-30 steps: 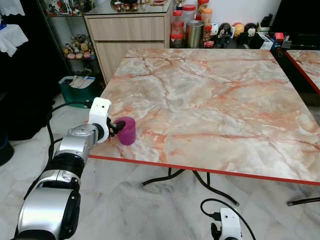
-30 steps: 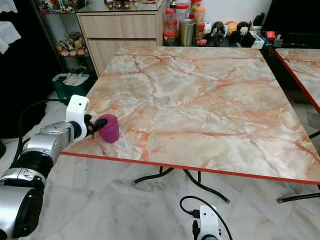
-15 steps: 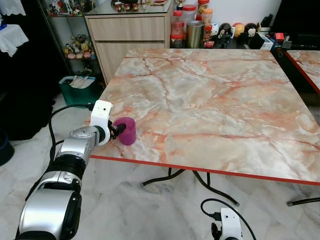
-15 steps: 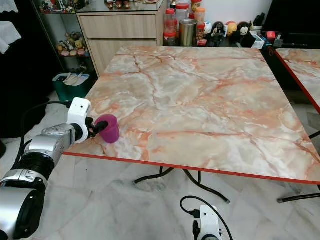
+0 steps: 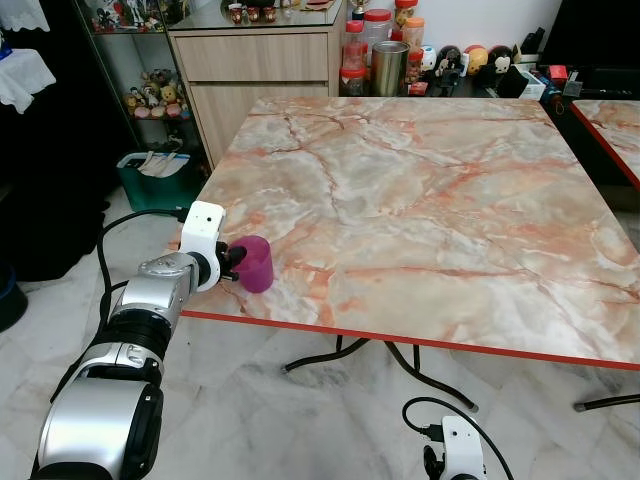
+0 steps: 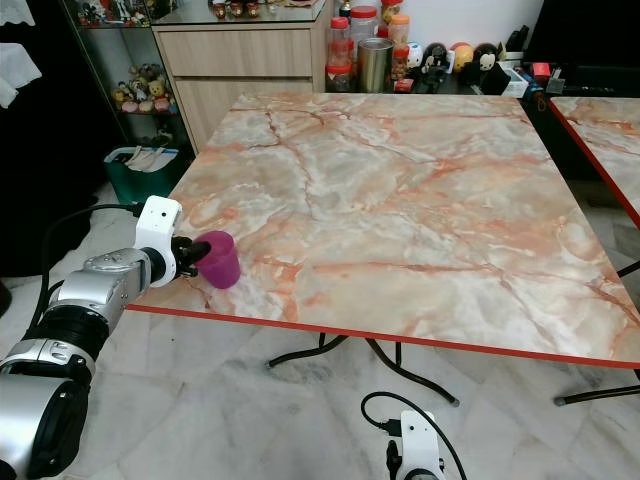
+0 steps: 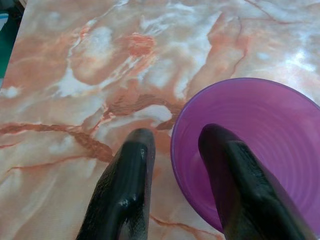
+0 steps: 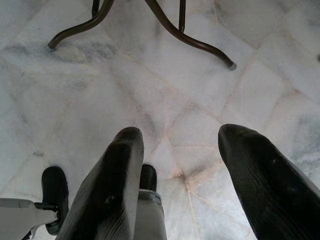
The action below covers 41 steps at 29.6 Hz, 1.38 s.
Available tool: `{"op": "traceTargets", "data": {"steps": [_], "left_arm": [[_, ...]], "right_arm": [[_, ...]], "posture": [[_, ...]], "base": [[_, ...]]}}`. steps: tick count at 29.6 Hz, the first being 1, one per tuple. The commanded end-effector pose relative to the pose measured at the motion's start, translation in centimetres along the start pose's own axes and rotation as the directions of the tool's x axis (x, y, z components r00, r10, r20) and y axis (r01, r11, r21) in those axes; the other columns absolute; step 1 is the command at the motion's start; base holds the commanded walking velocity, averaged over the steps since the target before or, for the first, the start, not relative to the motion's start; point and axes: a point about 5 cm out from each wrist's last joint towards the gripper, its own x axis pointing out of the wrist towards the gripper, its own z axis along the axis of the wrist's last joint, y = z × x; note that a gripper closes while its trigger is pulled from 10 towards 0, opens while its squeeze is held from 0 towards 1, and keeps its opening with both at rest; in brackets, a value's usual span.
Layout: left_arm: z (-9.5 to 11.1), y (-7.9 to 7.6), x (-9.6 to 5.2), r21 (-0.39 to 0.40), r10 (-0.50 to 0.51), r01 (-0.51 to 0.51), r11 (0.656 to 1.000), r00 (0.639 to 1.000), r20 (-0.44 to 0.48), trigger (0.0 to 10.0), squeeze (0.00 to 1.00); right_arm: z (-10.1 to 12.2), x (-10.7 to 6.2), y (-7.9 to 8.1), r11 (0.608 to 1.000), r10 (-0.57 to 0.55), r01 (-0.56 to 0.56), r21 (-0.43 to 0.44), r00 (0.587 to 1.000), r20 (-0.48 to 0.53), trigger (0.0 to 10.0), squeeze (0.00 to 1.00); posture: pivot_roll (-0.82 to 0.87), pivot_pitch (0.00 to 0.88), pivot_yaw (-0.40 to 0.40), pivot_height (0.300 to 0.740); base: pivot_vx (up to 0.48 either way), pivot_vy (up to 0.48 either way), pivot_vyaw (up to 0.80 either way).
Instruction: Setting the table
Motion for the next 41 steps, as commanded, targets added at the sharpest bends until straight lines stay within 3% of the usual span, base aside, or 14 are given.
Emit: {"op": "traceTargets", "data": {"steps": [1,19,23,25,26,27,28,30,36,40,41], "left_arm": [[-0.3,0.2,-0.2,0.013,0.0,0.0,1.0,1.0,-0.019,0.0,0.0],[-0.1,0.5,-0.3,0.008,0.01,-0.01,1.0,1.0,-0.005,0.0,0.0],[0.7,1.1,-0.4,-0.046,0.09,-0.086,0.995,0.992,0.085,0.0,0.0],[2.1,1.7,-0.8,-0.093,0.182,-0.165,0.982,0.959,0.216,0.0,0.0],[2.7,1.9,-1.0,-0.116,0.218,-0.194,0.974,0.939,0.267,1.7,0.0],[3.2,2.0,-1.2,-0.154,0.241,-0.2,0.967,0.918,0.316,7.8,0.0],[3.6,2.1,-1.5,-0.175,0.27,-0.219,0.96,0.891,0.364,10.0,0.0],[4.0,2.0,-1.8,-0.251,0.312,-0.219,0.943,0.845,0.434,10.0,0.0],[3.6,1.7,-2.3,-0.28,0.38,-0.272,0.921,0.786,0.487,10.0,0.0],[3.8,1.6,-2.9,-0.316,0.436,-0.305,0.898,0.708,0.555,10.0,0.0],[3.8,1.6,-2.9,-0.316,0.436,-0.305,0.898,0.708,0.555,10.0,0.0]], "right_arm": [[0.1,0.0,0.2,1.0,-0.002,0.002,0.011,1.0,0.003,10.0,0.0],[0.3,0.1,0.3,1.0,0.0,0.0,0.017,1.0,0.01,10.0,0.0],[0.3,0.0,0.1,1.0,-0.003,0.003,0.013,1.0,0.009,10.0,0.0],[0.2,0.0,0.0,1.0,-0.005,0.004,0.012,1.0,0.009,10.0,0.0],[0.2,0.0,0.0,1.0,-0.005,0.005,0.012,1.0,0.009,10.0,0.0],[0.2,0.0,0.0,1.0,-0.005,0.005,0.011,1.0,0.009,10.0,0.0],[0.2,0.0,-0.1,1.0,-0.005,0.005,0.01,1.0,0.008,10.0,0.0],[0.2,0.0,-0.1,1.0,-0.01,0.01,0.019,1.0,0.005,10.0,0.0],[0.1,0.0,-0.2,1.0,-0.011,0.011,0.024,1.0,0.008,10.0,0.0],[-0.1,0.0,-0.6,1.0,-0.017,0.017,0.023,1.0,0.0,10.0,0.0],[-0.1,0.0,-0.6,1.0,-0.017,0.017,0.023,1.0,0.0,10.0,0.0]], "posture": [[0.03,0.0,0.048,0.736],[0.02,0.0,0.051,0.736],[0.02,0.0,0.047,0.736],[0.02,0.0,0.042,0.736],[0.02,0.0,0.041,0.736],[0.02,0.0,0.041,0.736],[0.02,0.0,0.038,0.736],[0.02,0.0,0.036,0.736],[0.01,0.0,0.032,0.736],[0.01,0.0,0.028,0.736],[0.01,0.0,0.028,0.736]], "base": [[0.0,0.0,0.0],[0.0,0.0,0.0],[0.0,0.0,0.0],[0.0,0.0,0.0],[0.0,0.0,0.0],[0.0,0.0,0.0],[0.0,0.0,0.0],[0.0,0.0,0.0],[0.0,0.0,0.0],[0.0,-0.087,0.0],[0.0,-0.349,0.0]]}}
